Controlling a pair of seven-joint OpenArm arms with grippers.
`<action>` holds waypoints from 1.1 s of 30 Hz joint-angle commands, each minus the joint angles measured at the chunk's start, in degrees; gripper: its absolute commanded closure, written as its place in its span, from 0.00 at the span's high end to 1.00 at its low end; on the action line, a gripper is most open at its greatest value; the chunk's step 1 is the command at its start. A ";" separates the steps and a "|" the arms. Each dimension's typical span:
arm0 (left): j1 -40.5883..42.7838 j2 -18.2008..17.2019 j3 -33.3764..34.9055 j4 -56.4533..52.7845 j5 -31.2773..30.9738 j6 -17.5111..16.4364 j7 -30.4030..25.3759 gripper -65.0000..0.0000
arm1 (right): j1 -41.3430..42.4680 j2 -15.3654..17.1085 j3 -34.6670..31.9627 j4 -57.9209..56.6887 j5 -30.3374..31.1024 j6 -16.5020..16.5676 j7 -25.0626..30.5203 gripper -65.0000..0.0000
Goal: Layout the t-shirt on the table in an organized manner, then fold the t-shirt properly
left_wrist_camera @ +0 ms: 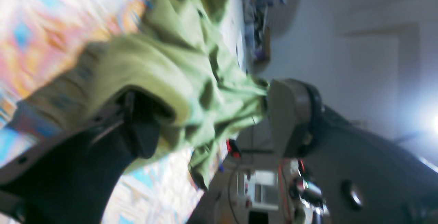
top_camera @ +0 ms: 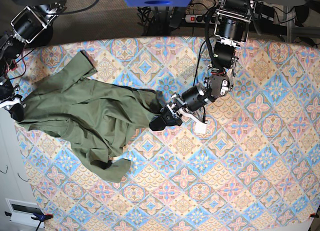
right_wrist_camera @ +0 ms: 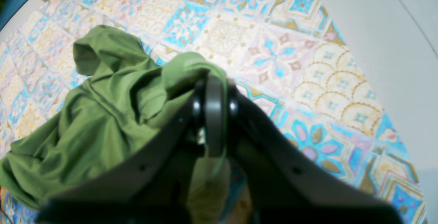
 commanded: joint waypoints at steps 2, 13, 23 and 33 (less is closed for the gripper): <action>-1.17 1.02 0.05 -1.08 -1.00 -0.97 -0.77 0.70 | 0.75 1.57 0.24 0.77 1.16 0.31 1.32 0.01; -3.11 2.52 0.05 -3.36 -1.00 -0.97 -0.77 0.14 | 0.75 1.57 0.24 0.95 1.16 0.31 1.32 0.01; -2.67 -2.49 -8.92 0.95 -1.35 -0.97 0.73 0.00 | 0.75 1.57 0.32 1.30 1.43 0.31 1.32 0.01; -1.79 -11.64 -17.53 5.25 -5.43 -0.97 1.17 0.00 | 0.14 1.57 0.41 1.39 6.52 0.31 1.23 0.01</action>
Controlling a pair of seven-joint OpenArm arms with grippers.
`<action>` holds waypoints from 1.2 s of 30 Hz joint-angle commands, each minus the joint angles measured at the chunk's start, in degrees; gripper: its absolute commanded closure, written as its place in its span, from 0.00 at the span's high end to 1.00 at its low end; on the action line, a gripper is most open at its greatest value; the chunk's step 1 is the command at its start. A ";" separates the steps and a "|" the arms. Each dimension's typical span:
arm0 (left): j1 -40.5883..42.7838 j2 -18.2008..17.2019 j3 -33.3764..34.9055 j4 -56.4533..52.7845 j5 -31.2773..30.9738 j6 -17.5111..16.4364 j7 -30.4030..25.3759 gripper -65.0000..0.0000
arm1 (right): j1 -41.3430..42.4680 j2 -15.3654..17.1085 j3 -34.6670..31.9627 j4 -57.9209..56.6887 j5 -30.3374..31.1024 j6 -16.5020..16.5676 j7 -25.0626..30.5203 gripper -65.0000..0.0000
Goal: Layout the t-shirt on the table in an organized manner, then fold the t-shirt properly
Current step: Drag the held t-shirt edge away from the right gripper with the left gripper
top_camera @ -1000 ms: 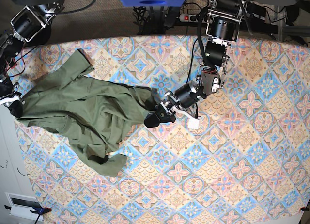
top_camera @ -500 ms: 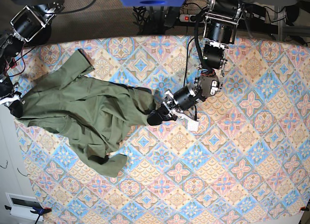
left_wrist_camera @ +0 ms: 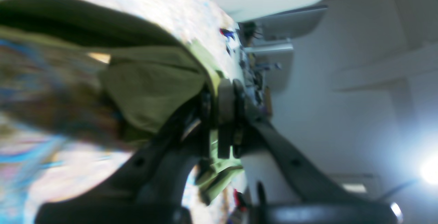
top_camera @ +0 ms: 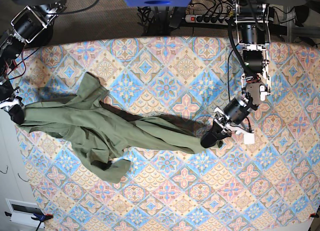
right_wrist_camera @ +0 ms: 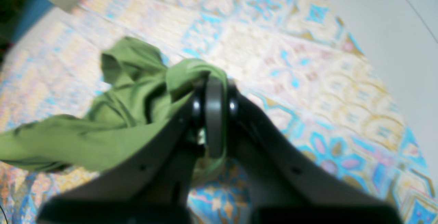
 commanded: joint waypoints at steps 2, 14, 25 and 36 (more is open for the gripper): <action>-1.24 -2.62 -1.67 1.04 -1.36 -0.94 -1.02 0.00 | 0.07 1.55 0.46 1.19 1.52 0.31 1.41 0.01; 1.75 -13.08 -9.58 9.65 -1.36 -6.22 1.97 0.00 | -0.02 1.64 2.04 1.10 1.61 0.31 1.41 0.01; 12.21 -18.35 -9.50 15.54 5.26 -9.47 18.41 0.00 | -0.11 1.64 2.13 1.10 1.61 0.31 1.41 0.01; 17.48 -18.88 3.43 15.28 27.77 -9.47 23.69 0.05 | -0.11 1.64 1.95 1.10 1.61 0.31 1.41 0.01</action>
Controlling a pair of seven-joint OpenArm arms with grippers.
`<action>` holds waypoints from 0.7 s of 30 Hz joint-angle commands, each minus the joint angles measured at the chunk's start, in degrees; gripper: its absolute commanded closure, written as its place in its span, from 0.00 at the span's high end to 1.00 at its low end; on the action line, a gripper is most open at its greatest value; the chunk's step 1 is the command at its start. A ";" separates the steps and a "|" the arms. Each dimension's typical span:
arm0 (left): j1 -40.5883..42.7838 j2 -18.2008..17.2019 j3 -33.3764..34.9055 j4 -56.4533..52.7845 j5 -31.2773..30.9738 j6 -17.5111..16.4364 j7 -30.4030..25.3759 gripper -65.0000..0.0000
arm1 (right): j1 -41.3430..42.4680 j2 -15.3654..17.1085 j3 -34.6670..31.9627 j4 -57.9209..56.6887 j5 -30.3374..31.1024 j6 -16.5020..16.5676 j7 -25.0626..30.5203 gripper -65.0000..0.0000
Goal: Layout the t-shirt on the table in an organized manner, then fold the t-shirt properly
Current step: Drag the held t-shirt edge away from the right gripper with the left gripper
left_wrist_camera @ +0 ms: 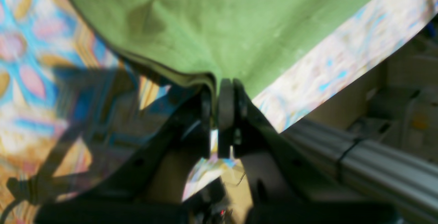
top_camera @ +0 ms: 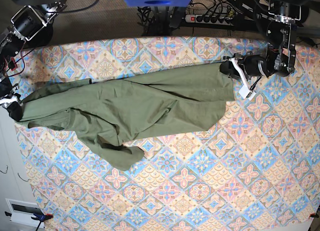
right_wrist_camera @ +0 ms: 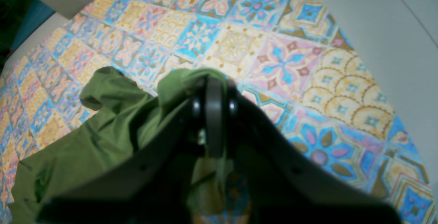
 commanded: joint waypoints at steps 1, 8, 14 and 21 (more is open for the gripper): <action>-0.55 -1.31 -0.77 0.74 0.16 0.12 -0.51 0.06 | 0.83 1.79 0.29 1.08 1.48 0.31 1.69 0.01; -0.37 -1.31 -1.56 0.74 0.08 0.21 -0.07 0.33 | 0.83 1.79 0.38 1.08 1.48 0.31 -0.24 0.01; -0.63 -1.31 -1.65 0.30 -3.18 0.21 -0.33 0.64 | 0.83 1.79 0.38 1.08 1.48 0.31 -0.33 0.01; -7.14 4.32 -13.52 -8.58 -8.01 0.21 -0.42 0.75 | 1.01 1.70 0.29 0.55 1.39 0.31 -0.33 0.01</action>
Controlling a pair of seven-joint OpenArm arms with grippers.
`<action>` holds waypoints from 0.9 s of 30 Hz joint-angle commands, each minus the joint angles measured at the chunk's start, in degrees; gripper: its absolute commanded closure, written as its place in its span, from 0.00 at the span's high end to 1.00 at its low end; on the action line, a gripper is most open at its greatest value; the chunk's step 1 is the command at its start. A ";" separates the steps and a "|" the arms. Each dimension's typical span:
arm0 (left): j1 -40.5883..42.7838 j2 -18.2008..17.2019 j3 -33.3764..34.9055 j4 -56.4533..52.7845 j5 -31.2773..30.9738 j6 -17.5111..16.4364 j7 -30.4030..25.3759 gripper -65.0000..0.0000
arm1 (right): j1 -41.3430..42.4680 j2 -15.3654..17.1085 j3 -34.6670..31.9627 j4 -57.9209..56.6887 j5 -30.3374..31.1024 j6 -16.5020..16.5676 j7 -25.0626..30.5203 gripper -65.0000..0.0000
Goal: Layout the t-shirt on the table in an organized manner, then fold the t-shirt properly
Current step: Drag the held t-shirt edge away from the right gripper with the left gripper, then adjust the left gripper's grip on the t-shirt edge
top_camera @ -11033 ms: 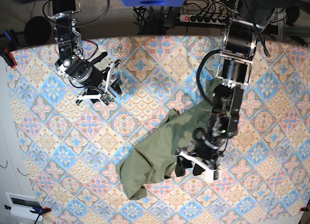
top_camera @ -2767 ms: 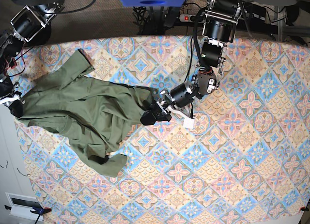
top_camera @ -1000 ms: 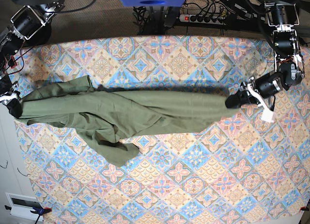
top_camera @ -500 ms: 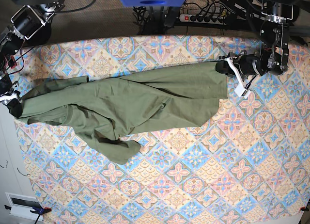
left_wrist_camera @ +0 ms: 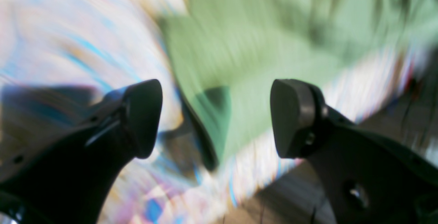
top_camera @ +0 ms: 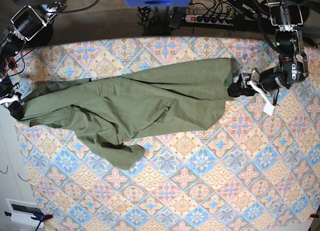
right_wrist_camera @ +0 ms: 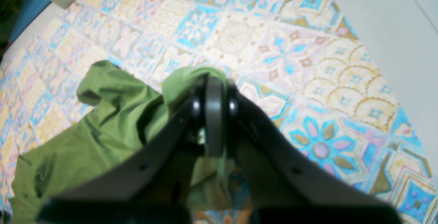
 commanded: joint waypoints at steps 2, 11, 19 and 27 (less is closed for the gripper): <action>-2.39 1.27 -0.38 -2.06 -1.08 -0.36 -0.14 0.75 | 0.66 1.73 0.29 0.73 1.61 0.46 1.53 0.01; -9.07 8.65 2.25 -4.96 9.03 -0.36 -0.23 0.75 | 0.57 1.73 0.29 0.73 1.61 0.46 1.53 0.01; -8.80 10.32 7.26 -4.96 15.71 -0.27 -4.62 0.75 | 0.57 1.73 0.29 0.99 1.61 0.46 1.53 0.01; -7.40 9.88 7.44 -4.96 18.96 -0.62 -4.18 0.33 | 0.66 1.73 0.29 0.90 1.61 0.46 1.53 0.01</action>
